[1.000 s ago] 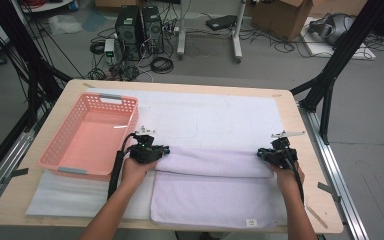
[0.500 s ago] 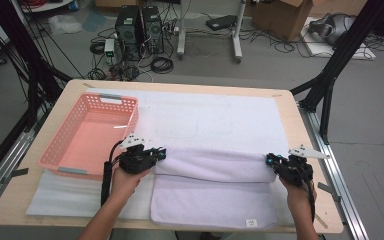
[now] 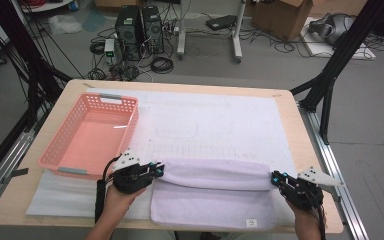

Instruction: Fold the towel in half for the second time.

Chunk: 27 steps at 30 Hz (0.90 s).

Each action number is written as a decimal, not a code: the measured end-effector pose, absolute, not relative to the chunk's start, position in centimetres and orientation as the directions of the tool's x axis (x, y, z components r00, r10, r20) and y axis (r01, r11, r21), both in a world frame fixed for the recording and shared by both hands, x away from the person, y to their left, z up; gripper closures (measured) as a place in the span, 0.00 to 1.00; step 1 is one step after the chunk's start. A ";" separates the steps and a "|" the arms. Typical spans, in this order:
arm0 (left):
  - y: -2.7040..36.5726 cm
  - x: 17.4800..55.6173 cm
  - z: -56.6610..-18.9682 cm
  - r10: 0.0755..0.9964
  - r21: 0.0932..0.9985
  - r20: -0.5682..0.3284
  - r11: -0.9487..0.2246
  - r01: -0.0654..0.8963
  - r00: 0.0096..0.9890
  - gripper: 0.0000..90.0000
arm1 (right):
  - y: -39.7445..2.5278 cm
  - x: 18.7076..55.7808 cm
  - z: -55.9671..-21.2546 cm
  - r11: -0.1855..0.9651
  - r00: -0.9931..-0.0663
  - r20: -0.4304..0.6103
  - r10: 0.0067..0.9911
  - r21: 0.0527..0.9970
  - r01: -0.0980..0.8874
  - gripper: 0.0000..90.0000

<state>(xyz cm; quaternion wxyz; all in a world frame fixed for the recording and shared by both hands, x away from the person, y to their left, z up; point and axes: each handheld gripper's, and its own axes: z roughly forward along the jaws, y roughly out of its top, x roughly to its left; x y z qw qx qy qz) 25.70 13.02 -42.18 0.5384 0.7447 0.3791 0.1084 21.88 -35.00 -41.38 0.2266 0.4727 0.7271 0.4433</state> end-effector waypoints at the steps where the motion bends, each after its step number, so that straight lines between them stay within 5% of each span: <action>1: 13.1 25.3 -42.3 0.681 0.884 -0.247 -0.134 0.449 0.690 0.89 | -35.0 21.5 -41.4 0.158 -0.452 0.092 0.887 0.859 0.486 0.91; 9: 13.9 22.8 -43.1 0.685 0.873 -0.250 -0.147 0.465 0.685 0.88 | -34.9 18.7 -41.5 0.180 -0.466 0.081 0.881 0.854 0.488 0.91; 11: 14.1 22.5 -43.3 0.692 0.859 -0.273 -0.137 0.493 0.668 0.80 | -34.8 18.1 -41.6 0.193 -0.470 0.079 0.879 0.842 0.503 0.89; 13: 14.3 22.5 -43.4 0.702 0.844 -0.302 -0.118 0.524 0.645 0.63 | -34.9 17.7 -41.8 0.203 -0.483 0.087 0.871 0.832 0.517 0.78; 18: 14.0 22.4 -43.3 0.704 0.853 -0.282 -0.127 0.507 0.652 0.51 | -34.9 17.1 -40.6 0.148 -0.469 0.094 0.878 0.879 0.453 0.56; 24: 12.7 22.6 -44.3 0.693 0.824 -0.268 -0.195 0.532 0.669 0.49 | -33.4 18.7 -41.8 0.246 -0.486 0.038 0.873 0.826 0.507 0.55; 27: 12.2 22.4 -44.6 0.700 0.818 -0.239 -0.227 0.528 0.673 0.62 | -33.0 19.7 -43.1 0.287 -0.475 0.028 0.879 0.766 0.576 0.64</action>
